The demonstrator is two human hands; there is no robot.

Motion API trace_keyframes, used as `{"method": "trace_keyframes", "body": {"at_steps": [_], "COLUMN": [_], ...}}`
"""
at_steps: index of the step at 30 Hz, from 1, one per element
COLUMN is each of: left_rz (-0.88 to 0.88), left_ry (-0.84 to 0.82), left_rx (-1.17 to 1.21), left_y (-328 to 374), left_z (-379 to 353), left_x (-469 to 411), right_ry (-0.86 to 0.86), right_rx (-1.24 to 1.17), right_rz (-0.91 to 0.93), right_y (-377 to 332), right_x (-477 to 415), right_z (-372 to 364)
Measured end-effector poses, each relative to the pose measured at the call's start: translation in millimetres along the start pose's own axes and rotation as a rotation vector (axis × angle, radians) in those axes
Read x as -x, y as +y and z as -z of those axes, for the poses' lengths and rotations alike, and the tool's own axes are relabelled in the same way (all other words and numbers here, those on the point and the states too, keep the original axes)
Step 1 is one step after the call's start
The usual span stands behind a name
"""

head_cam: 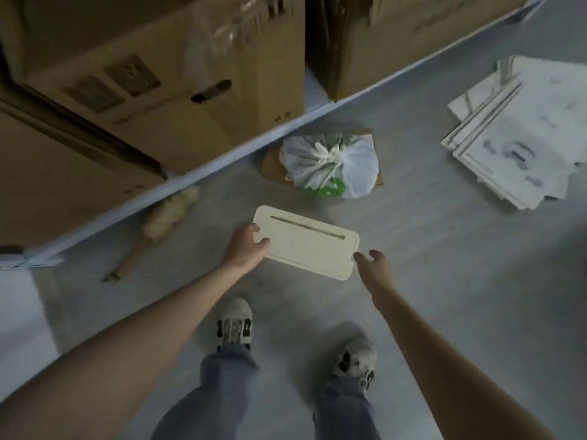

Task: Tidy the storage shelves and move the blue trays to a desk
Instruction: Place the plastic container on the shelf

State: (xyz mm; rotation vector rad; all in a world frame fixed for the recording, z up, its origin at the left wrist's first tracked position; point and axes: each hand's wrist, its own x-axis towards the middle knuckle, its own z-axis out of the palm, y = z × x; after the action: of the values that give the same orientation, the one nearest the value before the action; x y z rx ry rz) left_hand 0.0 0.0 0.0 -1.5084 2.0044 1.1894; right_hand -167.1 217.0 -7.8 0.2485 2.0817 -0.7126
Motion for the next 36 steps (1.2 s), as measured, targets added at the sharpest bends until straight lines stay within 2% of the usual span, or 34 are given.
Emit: {"method": "trace_keyframes", "body": {"at_steps": [2,5,8,12,16,22,30,36], "left_rz": [0.014,0.126,0.143,0.131,0.122,0.171,0.135,0.115], "left_ry": [0.053,0.105,0.127,0.216,0.226,0.26,0.384,0.513], "left_rx": [0.008,0.086,0.171,0.178,0.211,0.275,0.462,0.517], "left_y": [-16,-36,-52,-61,-55,-2,90,116], "left_z": [-22,-50,-75,-81,-59,26,212,335], "left_x": [-48,-109,-144,-148,-122,-8,230,373], "right_ry": [0.07,0.124,0.175,0.305,0.286,0.301,0.313,0.267], "right_rx": [0.001,-0.04,-0.076,-0.012,-0.059,-0.066,0.12,0.175], "right_rz": [0.045,0.04,0.053,0.06,0.022,0.146,0.445,0.694], "right_y": [13,33,50,58,42,-28,-185,-285], "right_x": [-48,-111,-139,-144,-119,-5,247,412], "right_z": [-27,-62,-85,-93,-75,-5,112,145]}}
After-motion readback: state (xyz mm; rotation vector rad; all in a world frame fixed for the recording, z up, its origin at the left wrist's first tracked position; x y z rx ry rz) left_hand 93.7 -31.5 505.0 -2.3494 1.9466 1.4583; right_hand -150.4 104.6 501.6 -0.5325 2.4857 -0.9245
